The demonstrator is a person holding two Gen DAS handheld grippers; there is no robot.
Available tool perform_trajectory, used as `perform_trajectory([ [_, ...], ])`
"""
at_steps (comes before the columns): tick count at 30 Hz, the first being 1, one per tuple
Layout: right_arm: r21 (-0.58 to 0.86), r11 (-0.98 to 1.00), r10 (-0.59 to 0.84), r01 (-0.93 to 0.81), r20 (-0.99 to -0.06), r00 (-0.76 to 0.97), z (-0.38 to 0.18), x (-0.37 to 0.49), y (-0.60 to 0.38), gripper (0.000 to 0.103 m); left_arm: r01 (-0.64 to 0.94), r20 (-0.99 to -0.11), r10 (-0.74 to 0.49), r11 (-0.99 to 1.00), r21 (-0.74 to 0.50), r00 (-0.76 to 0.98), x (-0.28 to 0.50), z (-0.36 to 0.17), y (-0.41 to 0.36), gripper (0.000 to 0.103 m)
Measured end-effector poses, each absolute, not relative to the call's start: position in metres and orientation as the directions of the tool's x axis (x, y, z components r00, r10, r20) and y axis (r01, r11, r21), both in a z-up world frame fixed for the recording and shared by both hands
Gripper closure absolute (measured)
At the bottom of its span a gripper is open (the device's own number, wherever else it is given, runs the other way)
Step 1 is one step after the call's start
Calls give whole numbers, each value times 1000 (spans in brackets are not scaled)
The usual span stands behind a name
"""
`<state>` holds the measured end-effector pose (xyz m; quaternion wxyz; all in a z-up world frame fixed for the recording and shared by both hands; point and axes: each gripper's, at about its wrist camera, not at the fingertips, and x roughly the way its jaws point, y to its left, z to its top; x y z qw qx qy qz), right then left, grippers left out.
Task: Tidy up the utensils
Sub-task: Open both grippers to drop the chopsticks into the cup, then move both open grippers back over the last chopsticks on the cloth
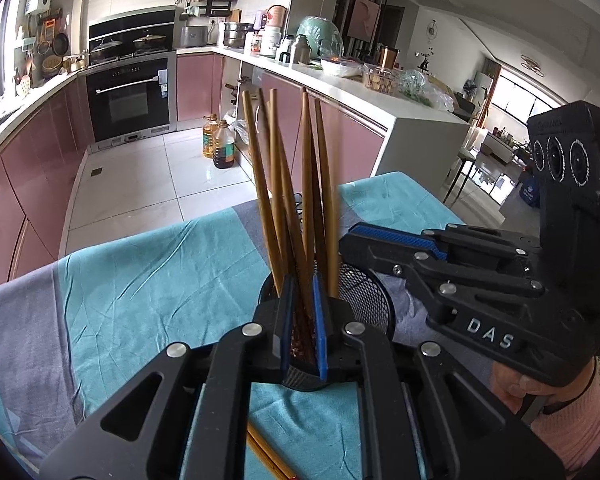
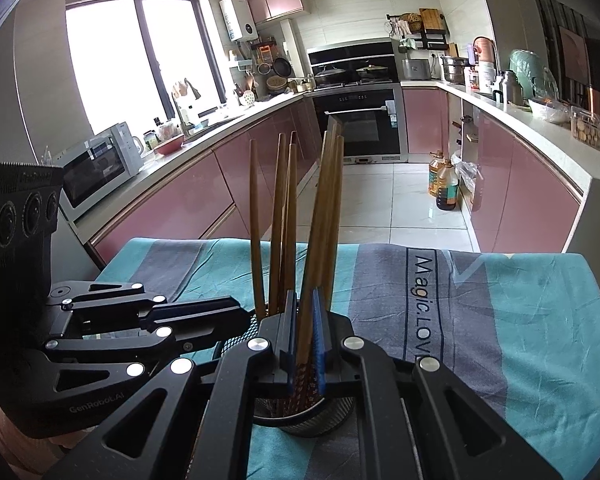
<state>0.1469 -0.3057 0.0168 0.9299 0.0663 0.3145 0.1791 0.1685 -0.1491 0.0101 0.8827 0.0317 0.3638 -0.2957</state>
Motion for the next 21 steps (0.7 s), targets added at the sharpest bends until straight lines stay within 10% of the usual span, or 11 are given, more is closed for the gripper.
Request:
perform_trajectory([
  [9,244,916,400,-318,-530,747,19,128,-307,89,525,-626,-496,836,-158,601,150,5,-125,82],
  [21,263,859,511,-439,-490,706,13,78,-288,61,419,-525,-411,901,-112,745,105,12,-63,27],
])
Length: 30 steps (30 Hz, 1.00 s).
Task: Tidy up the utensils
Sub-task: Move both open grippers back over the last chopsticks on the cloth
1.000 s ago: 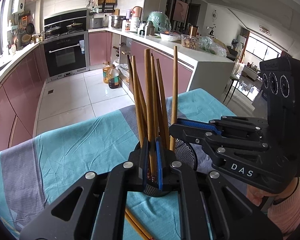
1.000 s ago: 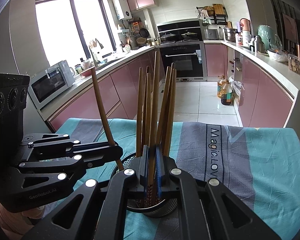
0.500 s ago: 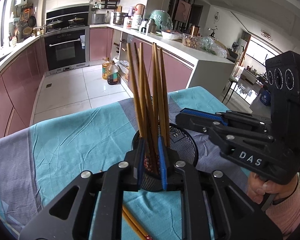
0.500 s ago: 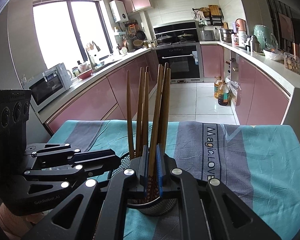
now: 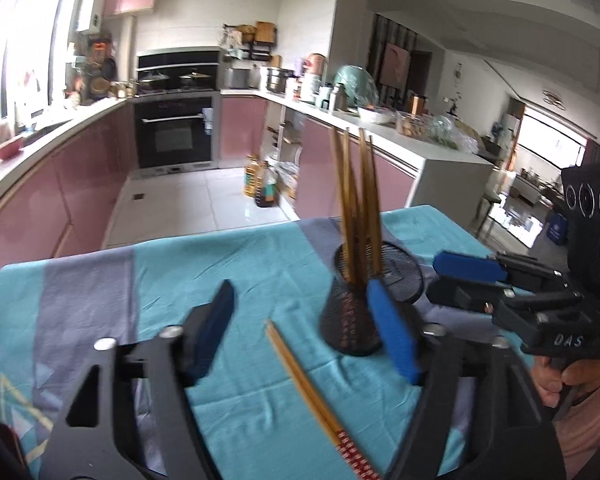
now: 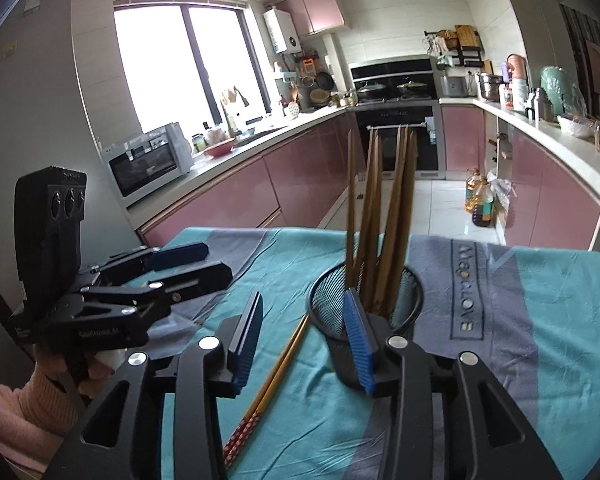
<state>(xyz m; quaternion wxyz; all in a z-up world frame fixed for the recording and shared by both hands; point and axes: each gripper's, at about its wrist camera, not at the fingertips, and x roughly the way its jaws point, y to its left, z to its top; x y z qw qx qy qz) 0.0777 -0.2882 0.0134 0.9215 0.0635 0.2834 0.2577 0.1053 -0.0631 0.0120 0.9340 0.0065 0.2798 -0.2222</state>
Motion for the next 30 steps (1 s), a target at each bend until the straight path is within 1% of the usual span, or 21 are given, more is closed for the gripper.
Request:
perform_trajectory([
  [4,273,852,520,-447,-547,656,-11,75,-272,61,367,-534,-359,925,-95,766,95,2,-47,14],
  [7,283,850,519,-444,-594,615,-32,75,-260,60,330,-561,-319,940,-86,764,91,-13,-36,13],
  [10,278,853,509,-442,-631,585,-47,76,-249,61,289,-600,-265,956,-58,755,91,-30,-30,14],
  [12,267,856,500,-443,-647,576,-53,75,-243,61,280,-621,-254,958,-57,742,92,-38,-27,15],
  [14,265,856,498,-445,-656,567,-58,74,-239,61,277,-638,-254,959,-65,727,93,-46,-24,18],
  [22,257,866,476,-429,-689,547,-69,75,-228,61,266,-678,-242,961,-71,694,88,-73,-28,20],
  [25,250,868,469,-429,-698,541,-72,77,-224,61,266,-686,-242,961,-74,686,87,-77,-29,20],
  [30,238,870,459,-431,-710,534,-76,78,-218,63,264,-704,-242,961,-81,668,88,-83,-30,24],
])
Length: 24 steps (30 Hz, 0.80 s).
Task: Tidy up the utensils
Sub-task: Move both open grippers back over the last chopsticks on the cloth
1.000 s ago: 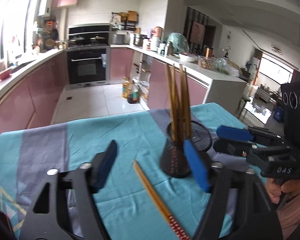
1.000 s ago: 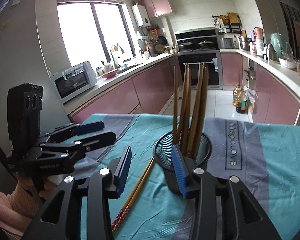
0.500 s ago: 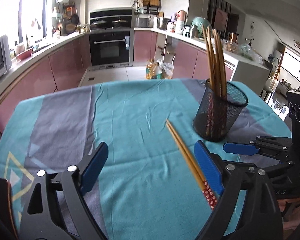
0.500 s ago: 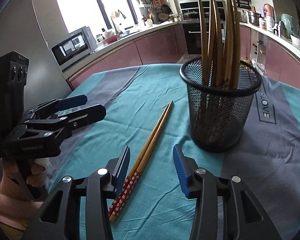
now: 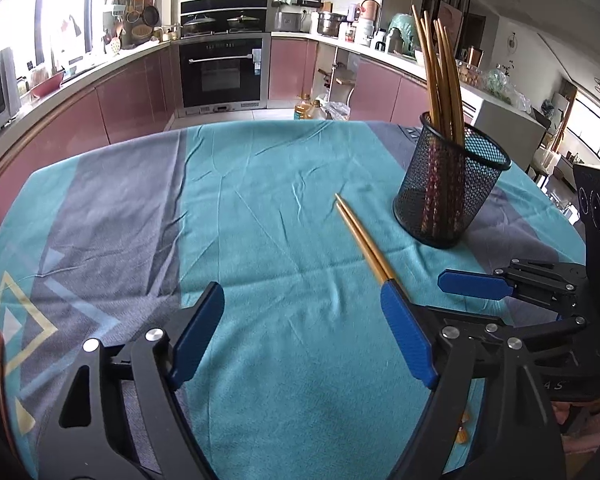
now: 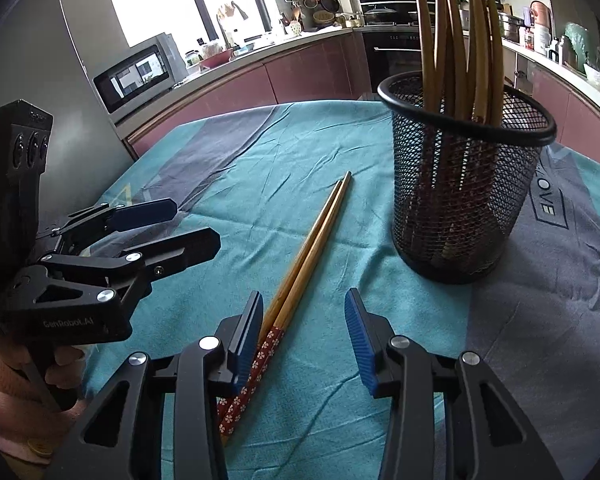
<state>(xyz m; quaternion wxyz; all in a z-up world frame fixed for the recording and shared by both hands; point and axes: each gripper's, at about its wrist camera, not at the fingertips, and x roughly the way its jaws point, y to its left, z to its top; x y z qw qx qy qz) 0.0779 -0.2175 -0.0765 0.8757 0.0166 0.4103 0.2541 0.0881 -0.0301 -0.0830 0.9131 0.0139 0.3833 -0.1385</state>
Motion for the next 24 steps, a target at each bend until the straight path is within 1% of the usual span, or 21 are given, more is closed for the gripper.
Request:
perform_trajectory([
  [13,214,878,437,-428,-724,534,-83,80,-213,66,280,-719,-261,955,-96,644,92,-94,-35,25],
  [19,210,882,429,-422,-728,535,-84,81,-214,70,289,-721,-267,953,-97,639,92,-96,-39,25],
  [21,209,885,424,-417,-732,534,-84,81,-215,73,293,-722,-271,951,-98,636,92,-97,-41,25],
  [24,219,885,428,-411,-732,530,-84,82,-219,73,304,-727,-276,948,-98,628,93,-100,-45,25],
])
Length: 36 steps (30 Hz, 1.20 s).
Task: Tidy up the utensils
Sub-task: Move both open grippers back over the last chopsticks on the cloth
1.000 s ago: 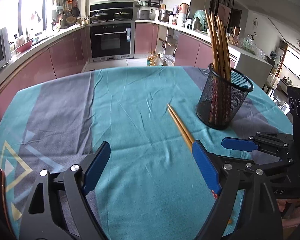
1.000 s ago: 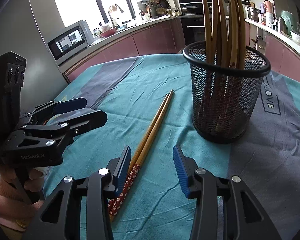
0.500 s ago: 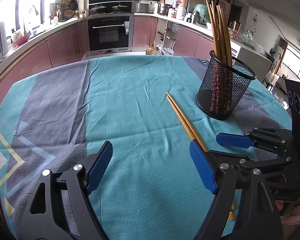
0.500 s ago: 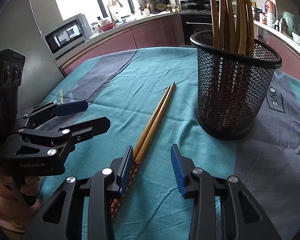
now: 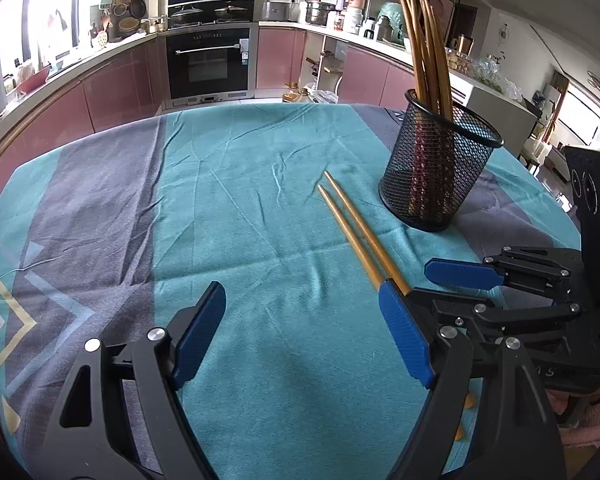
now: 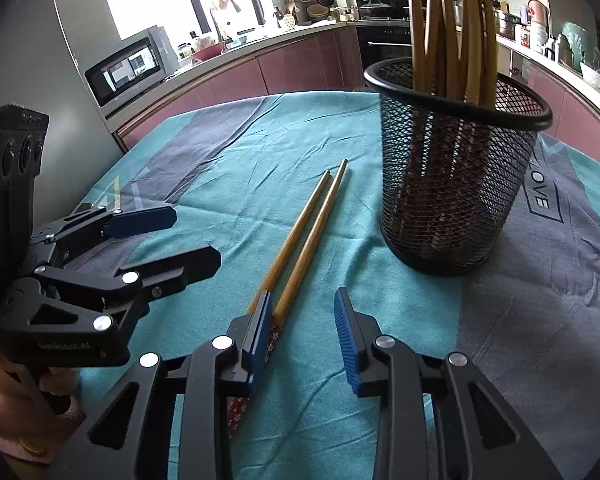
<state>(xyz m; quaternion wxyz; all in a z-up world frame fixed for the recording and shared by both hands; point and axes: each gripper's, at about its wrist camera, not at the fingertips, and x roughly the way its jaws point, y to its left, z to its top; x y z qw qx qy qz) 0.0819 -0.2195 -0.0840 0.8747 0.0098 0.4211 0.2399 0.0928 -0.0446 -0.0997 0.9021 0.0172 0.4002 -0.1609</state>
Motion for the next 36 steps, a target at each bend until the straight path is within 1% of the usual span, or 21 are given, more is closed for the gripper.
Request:
perform_trajectory([
  [11,271,879,454,-392,-728,513,-85,84,-237,75,344,-751,-285,935,-83,595,95,-108,-62,29],
  [23,295,867,476,-401,-728,493,-84,88,-244,76,365,-772,-277,929,-62,572,99,-114,-72,31],
  [36,312,863,486,-398,-727,484,-84,92,-251,79,389,-778,-266,921,-30,569,95,-118,-82,34],
])
